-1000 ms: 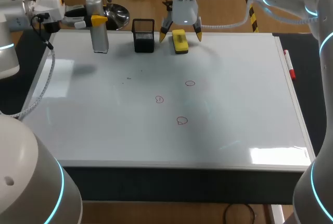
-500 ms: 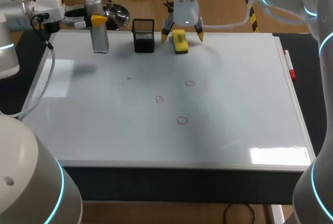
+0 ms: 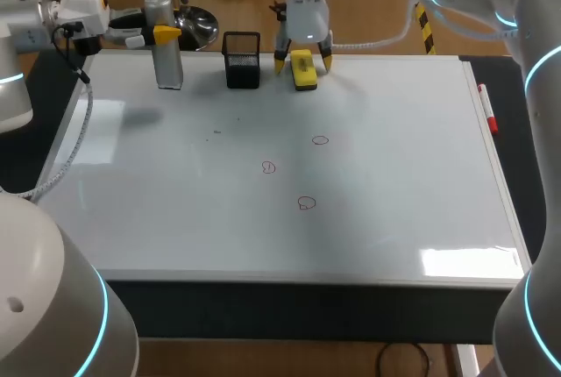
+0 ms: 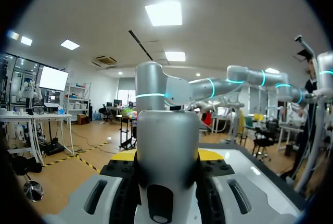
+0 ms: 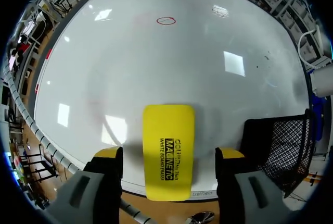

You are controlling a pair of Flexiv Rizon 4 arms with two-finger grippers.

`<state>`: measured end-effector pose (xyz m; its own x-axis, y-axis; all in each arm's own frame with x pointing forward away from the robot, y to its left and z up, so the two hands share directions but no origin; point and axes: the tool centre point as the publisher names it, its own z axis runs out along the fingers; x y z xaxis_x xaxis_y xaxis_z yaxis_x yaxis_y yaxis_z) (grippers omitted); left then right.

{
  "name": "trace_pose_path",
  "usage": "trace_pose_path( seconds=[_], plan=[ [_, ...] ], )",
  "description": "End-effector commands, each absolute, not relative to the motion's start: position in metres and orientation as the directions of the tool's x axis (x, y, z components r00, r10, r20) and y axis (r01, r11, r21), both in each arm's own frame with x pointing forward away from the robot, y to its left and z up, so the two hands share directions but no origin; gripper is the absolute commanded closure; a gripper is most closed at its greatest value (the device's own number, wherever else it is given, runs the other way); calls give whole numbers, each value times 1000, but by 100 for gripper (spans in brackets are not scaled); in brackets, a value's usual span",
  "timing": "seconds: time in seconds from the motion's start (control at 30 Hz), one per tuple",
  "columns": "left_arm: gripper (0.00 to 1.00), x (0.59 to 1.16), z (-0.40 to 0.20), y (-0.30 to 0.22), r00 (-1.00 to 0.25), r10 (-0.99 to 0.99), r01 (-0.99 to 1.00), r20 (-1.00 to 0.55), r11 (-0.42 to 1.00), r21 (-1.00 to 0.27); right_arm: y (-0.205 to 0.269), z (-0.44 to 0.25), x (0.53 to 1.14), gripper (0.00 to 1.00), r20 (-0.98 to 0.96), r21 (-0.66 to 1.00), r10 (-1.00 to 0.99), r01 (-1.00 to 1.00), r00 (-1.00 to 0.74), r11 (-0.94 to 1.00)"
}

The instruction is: Pick up the inspection probe, press it on each red-marked spot on the whiteboard one by one, put down the probe, pick up the eraser, and wipe off all the red marks.

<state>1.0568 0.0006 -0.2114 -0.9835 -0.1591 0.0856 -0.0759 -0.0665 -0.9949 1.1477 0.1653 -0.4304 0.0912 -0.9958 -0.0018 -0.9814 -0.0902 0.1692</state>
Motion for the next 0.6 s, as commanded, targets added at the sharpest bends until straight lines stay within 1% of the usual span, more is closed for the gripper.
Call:
trace_pose_path(
  seconds=[0.03, 0.07, 0.1, 0.13, 0.23, 0.3, 0.33, 0.37, 0.4, 0.6],
  plan=[
    [100, 1055, -210, 0, -983, -164, -74, 84, -66, -995, 166, -433, 1152, 26, 4, 182, -996, -979, 95, -92],
    [100, 1055, -210, 0, -983, -164, -74, 84, -66, -995, 166, -433, 1152, 34, 4, 184, -996, -979, 94, -92],
    [100, 1055, -210, 0, -983, -164, -74, 84, -66, -995, 166, -434, 1151, 44, 3, 185, -996, -978, 94, -91],
    [100, 1055, -210, 0, -983, -164, -74, 84, -66, -995, 166, -434, 1151, 43, 3, 187, -996, -978, 94, -91],
    [100, 1055, -210, 0, -983, -164, -74, 84, -66, -995, 166, -436, 1150, 50, 2, 192, -996, -977, 93, -91],
    [100, 1055, -210, 0, -983, -164, -74, 84, -66, -995, 166, -437, 1149, 62, 2, 195, -996, -977, 92, -90],
    [100, 1055, -210, 0, -983, -164, -74, 84, -66, -995, 166, -437, 1149, 75, 2, 196, -996, -977, 91, -89],
    [100, 1055, -210, 0, -983, -164, -74, 84, -66, -995, 166, -437, 1149, 84, 4, 196, -996, -977, 88, -85],
    [100, 1055, -210, 0, -983, -164, -74, 84, -66, -995, 166, -437, 1149, 100, 5, 196, -996, -977, 86, -84],
    [100, 1055, -210, 0, -983, -164, -74, 84, -66, -995, 164, -433, 1143, 100, 16, 197, -998, -979, 63, -59]
  ],
)
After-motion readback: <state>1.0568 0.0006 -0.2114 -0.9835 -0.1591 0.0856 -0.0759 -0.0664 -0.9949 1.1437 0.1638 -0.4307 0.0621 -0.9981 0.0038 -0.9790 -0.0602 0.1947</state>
